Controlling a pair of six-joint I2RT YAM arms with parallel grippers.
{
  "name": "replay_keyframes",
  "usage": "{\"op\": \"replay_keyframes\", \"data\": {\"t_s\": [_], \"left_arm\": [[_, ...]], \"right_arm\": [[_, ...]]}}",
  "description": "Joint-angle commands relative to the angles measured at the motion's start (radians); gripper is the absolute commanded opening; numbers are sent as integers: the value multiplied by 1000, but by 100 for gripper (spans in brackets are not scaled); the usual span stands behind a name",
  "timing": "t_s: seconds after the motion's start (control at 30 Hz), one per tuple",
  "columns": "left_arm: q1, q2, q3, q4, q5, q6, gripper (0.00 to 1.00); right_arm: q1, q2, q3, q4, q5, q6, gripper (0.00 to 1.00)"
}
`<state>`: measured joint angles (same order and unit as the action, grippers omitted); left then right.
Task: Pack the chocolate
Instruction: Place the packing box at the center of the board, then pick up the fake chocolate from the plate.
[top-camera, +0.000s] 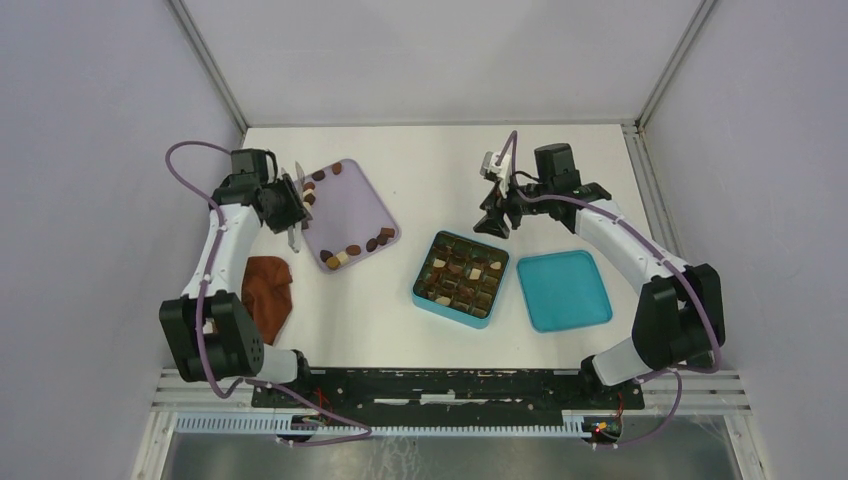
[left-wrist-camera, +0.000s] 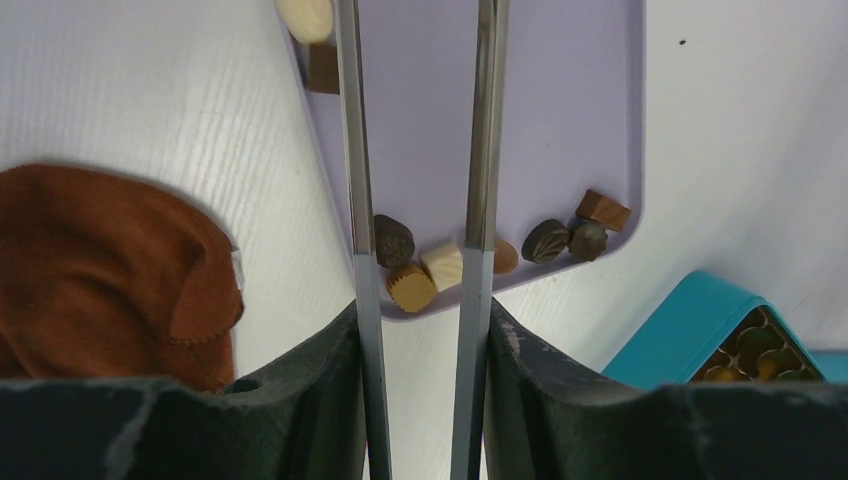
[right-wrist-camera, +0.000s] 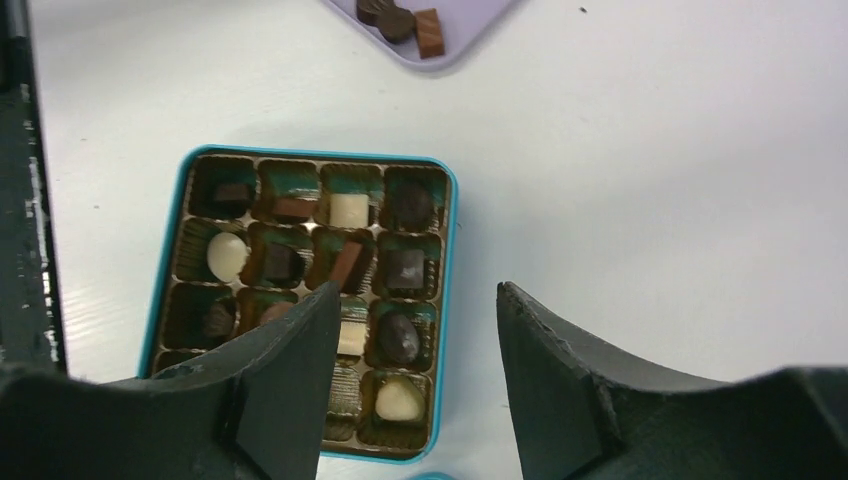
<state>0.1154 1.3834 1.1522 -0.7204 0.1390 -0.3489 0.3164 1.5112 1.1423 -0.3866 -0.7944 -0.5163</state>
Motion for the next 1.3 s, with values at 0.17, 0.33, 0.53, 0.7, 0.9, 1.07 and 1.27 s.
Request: {"op": "replay_keyframes", "data": {"t_s": [0.17, 0.33, 0.53, 0.7, 0.9, 1.07, 1.27], "left_arm": [[51, 117, 100, -93, 7, 155, 46], [54, 157, 136, -112, 16, 166, 47], [54, 200, 178, -146, 21, 184, 48], [55, 211, 167, -149, 38, 185, 48], [55, 207, 152, -153, 39, 183, 48], [55, 224, 153, -156, 46, 184, 49], [54, 239, 155, -157, 37, 184, 49]], "right_arm": [[-10, -63, -72, 30, -150, 10, 64], [-13, -72, -81, 20, -164, -15, 64], [-19, -69, -88, 10, -173, -34, 64], [-24, -61, -86, 2, -180, -46, 64], [-24, -52, -78, -17, -187, -60, 64], [-26, -50, -78, -20, -190, -65, 64], [-27, -45, -77, -28, -195, -71, 64]]}}
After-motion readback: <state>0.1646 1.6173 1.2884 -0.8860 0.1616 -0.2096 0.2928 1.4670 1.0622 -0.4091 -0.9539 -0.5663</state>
